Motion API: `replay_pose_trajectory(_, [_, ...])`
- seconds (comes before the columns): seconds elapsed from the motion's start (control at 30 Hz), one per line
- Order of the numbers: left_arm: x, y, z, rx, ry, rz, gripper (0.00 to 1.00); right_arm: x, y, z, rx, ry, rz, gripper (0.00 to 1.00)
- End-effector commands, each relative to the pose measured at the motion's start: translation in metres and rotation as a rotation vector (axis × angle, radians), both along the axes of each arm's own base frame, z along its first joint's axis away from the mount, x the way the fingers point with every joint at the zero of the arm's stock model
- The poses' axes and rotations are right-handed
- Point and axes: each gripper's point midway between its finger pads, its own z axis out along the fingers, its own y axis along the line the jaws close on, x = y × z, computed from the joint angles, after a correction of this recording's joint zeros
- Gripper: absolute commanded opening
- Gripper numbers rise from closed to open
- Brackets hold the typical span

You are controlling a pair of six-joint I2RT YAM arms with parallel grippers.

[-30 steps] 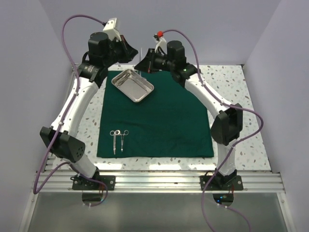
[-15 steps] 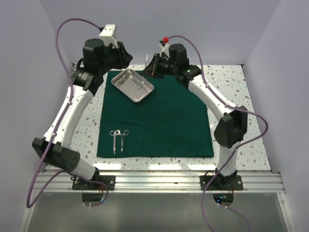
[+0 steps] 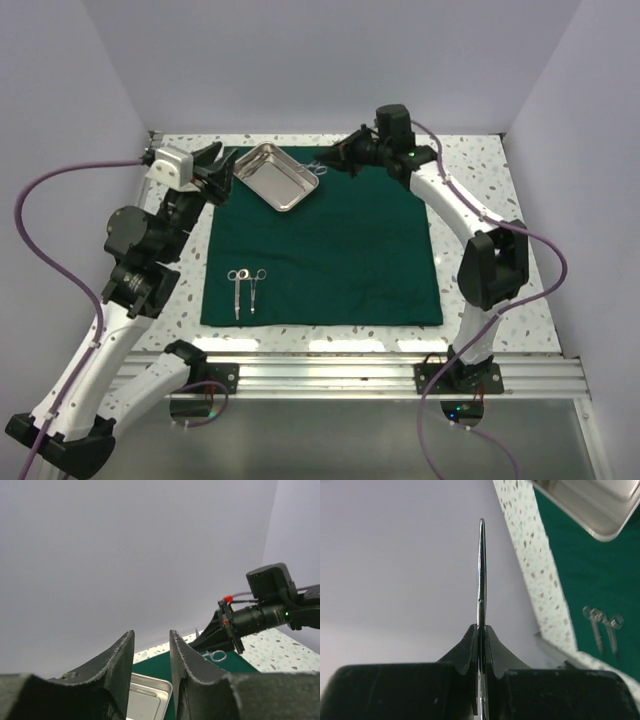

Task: Open and lay out the surgical kit
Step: Place the medical item in the surgical kit.

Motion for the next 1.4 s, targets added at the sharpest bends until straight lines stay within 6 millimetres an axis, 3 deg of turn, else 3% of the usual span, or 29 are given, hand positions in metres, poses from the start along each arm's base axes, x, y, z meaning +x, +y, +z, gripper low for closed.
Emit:
replay_pose_trajectory(0.0, [0.005, -0.005, -0.007, 0.114, -0.129, 0.029, 0.37, -0.026, 0.024, 0.037, 0.279, 0.163, 0.010, 0.00])
replay_pose_trajectory(0.07, [0.000, -0.010, -0.001, 0.125, -0.200, 0.010, 0.39, -0.027, 0.039, 0.051, 0.394, 0.177, 0.006, 0.00])
replay_pose_trajectory(0.13, [0.005, -0.013, -0.003, 0.099, -0.194, -0.002, 0.41, -0.030, 0.056, 0.079, 0.466, 0.148, 0.028, 0.00])
replay_pose_trajectory(0.17, [0.002, -0.018, 0.002, 0.096, -0.218, -0.028, 0.43, -0.026, 0.064, 0.079, 0.474, 0.153, 0.031, 0.00])
replay_pose_trajectory(0.2, [0.004, -0.024, 0.002, 0.098, -0.218, -0.053, 0.61, -0.028, 0.073, 0.103, 0.505, 0.119, 0.050, 0.00])
replay_pose_trajectory(0.23, [0.002, -0.027, 0.005, 0.102, -0.233, -0.069, 0.85, -0.027, 0.078, 0.110, 0.524, 0.119, 0.054, 0.00])
replay_pose_trajectory(0.27, [-0.001, -0.031, 0.012, 0.102, -0.261, -0.097, 0.99, -0.026, 0.083, 0.116, 0.538, 0.117, 0.055, 0.00])
replay_pose_trajectory(0.4, [-0.005, -0.040, 0.018, 0.151, -0.303, -0.138, 1.00, -0.017, 0.099, 0.140, 0.591, 0.095, 0.070, 0.00])
replay_pose_trajectory(0.5, [-0.009, -0.052, 0.014, 0.326, -0.331, -0.188, 0.97, -0.016, 0.101, 0.146, 0.584, 0.093, 0.070, 0.00])
replay_pose_trajectory(0.53, [-0.006, -0.058, -0.003, 0.441, -0.307, -0.215, 0.95, -0.016, 0.102, 0.142, 0.571, 0.105, 0.072, 0.00])
replay_pose_trajectory(0.57, [-0.008, -0.060, 0.005, 0.491, -0.323, -0.225, 0.94, -0.018, 0.102, 0.140, 0.564, 0.111, 0.084, 0.00])
replay_pose_trajectory(0.6, [-0.002, -0.063, -0.004, 0.552, -0.299, -0.239, 0.91, -0.020, 0.102, 0.139, 0.553, 0.115, 0.091, 0.00])
replay_pose_trajectory(0.63, [0.002, -0.062, -0.022, 0.652, -0.262, -0.243, 0.91, -0.025, 0.102, 0.136, 0.528, 0.114, 0.102, 0.00])
replay_pose_trajectory(0.73, [0.010, -0.050, -0.026, 0.797, -0.294, -0.160, 0.90, -0.038, 0.099, 0.115, 0.430, 0.155, 0.118, 0.00])
replay_pose_trajectory(0.87, [0.028, -0.040, -0.062, 0.995, -0.223, -0.130, 0.88, -0.047, 0.096, 0.092, 0.337, 0.187, 0.130, 0.00])
replay_pose_trajectory(0.97, [0.037, -0.038, -0.080, 1.066, -0.197, -0.120, 0.86, -0.049, 0.097, 0.092, 0.322, 0.187, 0.146, 0.00])
replay_pose_trajectory(1.13, [0.045, -0.041, -0.086, 1.084, -0.184, -0.129, 0.83, -0.058, 0.096, 0.108, 0.306, 0.161, 0.185, 0.00])
replay_pose_trajectory(1.17, [0.047, -0.042, -0.086, 1.083, -0.184, -0.128, 0.82, -0.059, 0.095, 0.108, 0.303, 0.160, 0.187, 0.00])
replay_pose_trajectory(1.3, [0.051, -0.047, -0.076, 1.057, -0.192, -0.134, 0.55, -0.073, 0.089, 0.106, 0.265, 0.157, 0.207, 0.00])
replay_pose_trajectory(1.37, [0.052, -0.049, -0.070, 1.046, -0.202, -0.132, 0.50, -0.078, 0.085, 0.104, 0.260, 0.160, 0.207, 0.00])
